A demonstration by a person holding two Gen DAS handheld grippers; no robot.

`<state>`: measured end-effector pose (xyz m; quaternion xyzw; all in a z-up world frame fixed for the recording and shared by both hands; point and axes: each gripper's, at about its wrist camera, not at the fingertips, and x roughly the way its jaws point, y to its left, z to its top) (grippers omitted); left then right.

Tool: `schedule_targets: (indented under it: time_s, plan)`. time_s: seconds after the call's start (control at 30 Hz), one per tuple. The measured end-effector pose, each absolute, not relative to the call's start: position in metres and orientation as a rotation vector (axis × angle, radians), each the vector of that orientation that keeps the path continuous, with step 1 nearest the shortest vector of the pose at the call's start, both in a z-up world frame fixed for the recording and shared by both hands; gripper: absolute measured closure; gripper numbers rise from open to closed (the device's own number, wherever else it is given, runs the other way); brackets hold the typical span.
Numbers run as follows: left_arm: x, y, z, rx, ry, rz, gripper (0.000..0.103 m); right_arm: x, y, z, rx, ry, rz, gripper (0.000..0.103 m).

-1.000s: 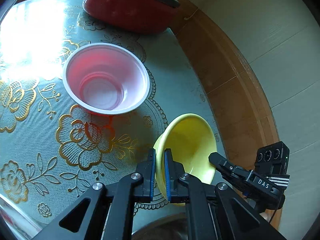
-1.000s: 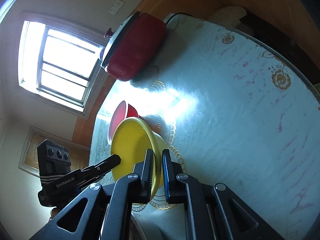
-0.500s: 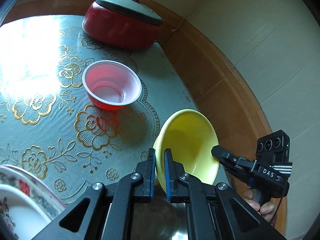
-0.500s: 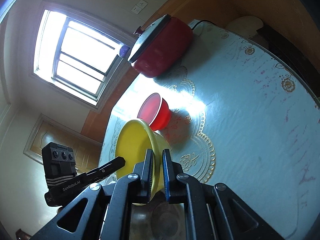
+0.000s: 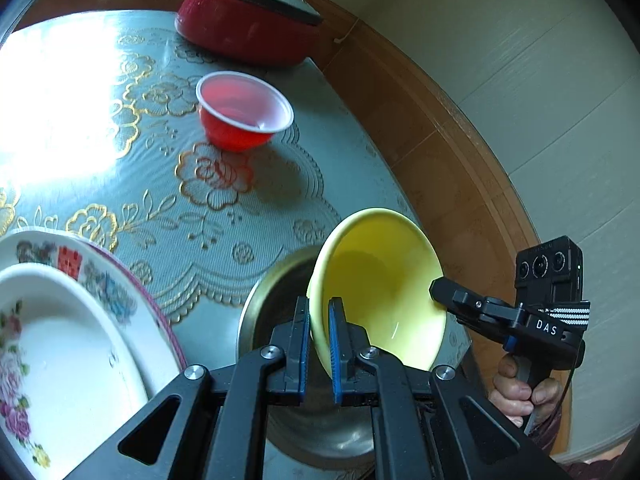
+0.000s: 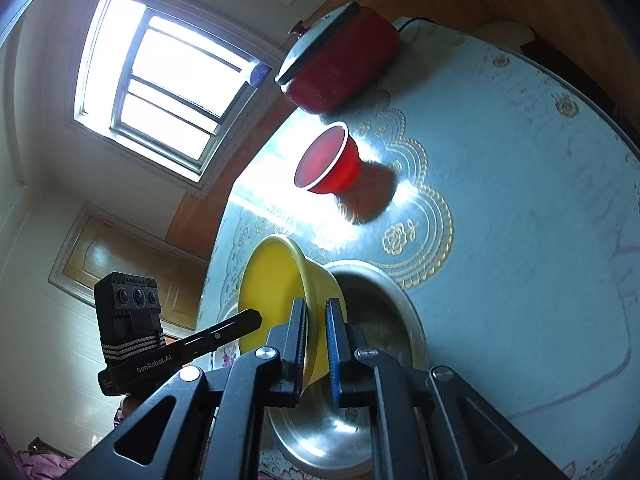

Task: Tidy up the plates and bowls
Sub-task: 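Carry the yellow bowl over the steel bowl and lower it inside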

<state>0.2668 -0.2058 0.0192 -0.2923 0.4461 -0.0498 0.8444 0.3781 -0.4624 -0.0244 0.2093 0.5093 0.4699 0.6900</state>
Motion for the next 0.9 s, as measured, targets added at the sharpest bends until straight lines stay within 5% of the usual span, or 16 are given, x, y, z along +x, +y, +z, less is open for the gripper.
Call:
schedule_targets:
  time_s: [0.9]
  plan:
    - [0.254,-0.221,-0.006,-0.514,1.012,-0.113,0.095,0.343,-0.467,-0.042,0.320,1.163,0.840,0.091]
